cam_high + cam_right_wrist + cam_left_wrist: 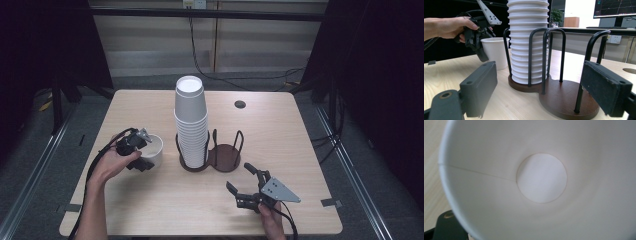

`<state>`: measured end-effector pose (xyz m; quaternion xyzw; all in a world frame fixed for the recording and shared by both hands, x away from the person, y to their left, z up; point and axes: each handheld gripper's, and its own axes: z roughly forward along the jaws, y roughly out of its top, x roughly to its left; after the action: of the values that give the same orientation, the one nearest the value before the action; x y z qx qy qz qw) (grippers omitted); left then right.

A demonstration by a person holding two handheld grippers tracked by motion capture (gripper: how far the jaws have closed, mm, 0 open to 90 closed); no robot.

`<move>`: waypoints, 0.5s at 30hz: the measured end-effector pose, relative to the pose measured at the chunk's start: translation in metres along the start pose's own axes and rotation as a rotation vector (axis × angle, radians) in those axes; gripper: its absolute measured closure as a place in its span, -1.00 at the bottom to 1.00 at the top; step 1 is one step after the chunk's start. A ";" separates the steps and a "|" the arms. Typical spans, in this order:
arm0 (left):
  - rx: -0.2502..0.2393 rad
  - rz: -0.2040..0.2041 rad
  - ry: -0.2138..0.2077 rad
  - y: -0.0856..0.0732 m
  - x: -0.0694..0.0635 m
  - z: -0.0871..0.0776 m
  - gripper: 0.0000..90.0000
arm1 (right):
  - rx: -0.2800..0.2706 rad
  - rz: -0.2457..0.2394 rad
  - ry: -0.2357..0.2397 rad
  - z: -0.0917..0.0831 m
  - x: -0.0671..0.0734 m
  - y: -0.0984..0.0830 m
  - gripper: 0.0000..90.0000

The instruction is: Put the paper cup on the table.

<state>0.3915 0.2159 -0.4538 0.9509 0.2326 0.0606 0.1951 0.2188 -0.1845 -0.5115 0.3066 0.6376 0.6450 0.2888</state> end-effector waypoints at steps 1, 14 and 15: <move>-0.007 0.000 -0.004 -0.001 0.000 0.000 -0.65 | 0.000 0.000 0.000 0.000 0.000 0.000 -0.71; -0.197 -0.077 0.011 -0.032 0.000 -0.021 -0.65 | -0.002 0.001 0.001 0.000 0.000 0.000 -0.71; -0.215 -0.086 0.007 -0.034 -0.001 -0.022 -0.65 | -0.002 0.001 0.000 0.000 0.000 0.000 -0.71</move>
<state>0.3717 0.2511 -0.4470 0.9134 0.2659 0.0803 0.2977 0.2187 -0.1847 -0.5115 0.3065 0.6371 0.6457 0.2887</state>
